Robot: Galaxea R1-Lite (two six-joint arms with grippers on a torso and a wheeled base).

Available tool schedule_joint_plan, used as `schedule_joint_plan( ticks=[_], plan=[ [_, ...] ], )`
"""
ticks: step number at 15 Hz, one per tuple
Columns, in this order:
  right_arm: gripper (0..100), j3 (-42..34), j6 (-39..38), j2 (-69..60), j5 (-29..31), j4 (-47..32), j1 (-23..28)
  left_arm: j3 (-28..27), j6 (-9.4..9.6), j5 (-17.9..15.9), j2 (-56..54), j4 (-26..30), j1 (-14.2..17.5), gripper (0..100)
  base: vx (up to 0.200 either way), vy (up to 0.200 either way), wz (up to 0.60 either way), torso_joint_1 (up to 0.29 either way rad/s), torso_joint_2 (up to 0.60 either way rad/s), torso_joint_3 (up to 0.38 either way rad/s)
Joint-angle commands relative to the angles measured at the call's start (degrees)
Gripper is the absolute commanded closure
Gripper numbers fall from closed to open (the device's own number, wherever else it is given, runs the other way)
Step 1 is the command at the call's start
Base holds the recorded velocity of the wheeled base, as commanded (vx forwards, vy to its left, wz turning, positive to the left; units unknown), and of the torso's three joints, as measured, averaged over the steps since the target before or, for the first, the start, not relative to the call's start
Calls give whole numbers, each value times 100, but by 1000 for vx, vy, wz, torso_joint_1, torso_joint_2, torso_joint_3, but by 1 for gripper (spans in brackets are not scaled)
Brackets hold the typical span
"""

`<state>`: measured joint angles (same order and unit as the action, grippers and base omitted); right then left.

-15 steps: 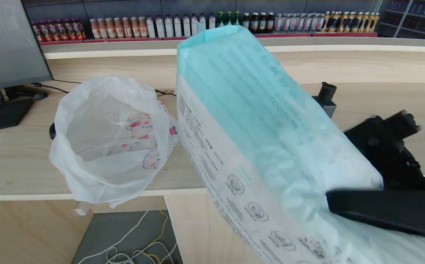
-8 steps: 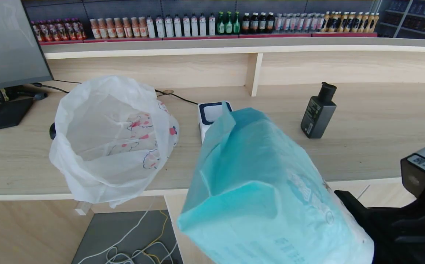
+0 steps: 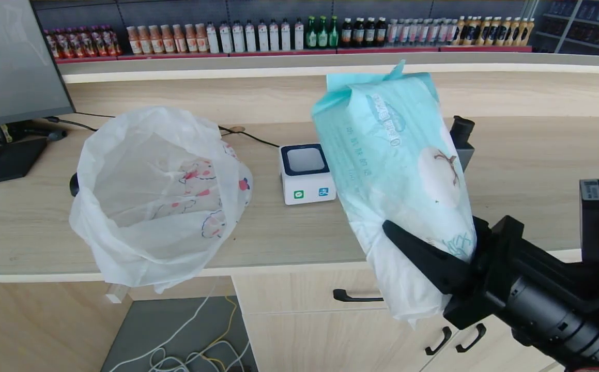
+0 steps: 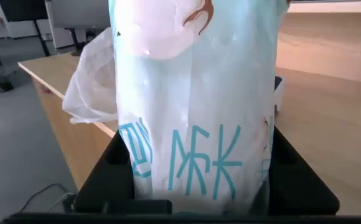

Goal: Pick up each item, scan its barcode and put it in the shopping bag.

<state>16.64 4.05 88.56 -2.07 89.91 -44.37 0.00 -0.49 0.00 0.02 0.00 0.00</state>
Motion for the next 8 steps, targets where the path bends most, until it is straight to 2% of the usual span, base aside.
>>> schedule_joint_plan(
  ticks=[1, 2, 4, 8],
  plan=[
    [100, -29, 448, -41, 840, 9, -186, 0, -4, 0, -2, 0, 0, 0, 0, 0, 0, 0, 0, 0],
    [100, -3, 553, -147, 1183, 9, -186, 0, 5, 0, -2, 0, -9, 0, 0, 0, 0, 0, 0, 0],
    [100, 120, 650, -252, 1464, 9, -186, 0, -4, 0, -2, 0, -9, 0, 0, 0, 0, 0, 0, 0],
    [100, 243, 641, -472, 1464, 9, -186, 0, -4, 0, -2, 0, 0, 0, 0, 0, 0, 0, 0, 0]
  ],
)
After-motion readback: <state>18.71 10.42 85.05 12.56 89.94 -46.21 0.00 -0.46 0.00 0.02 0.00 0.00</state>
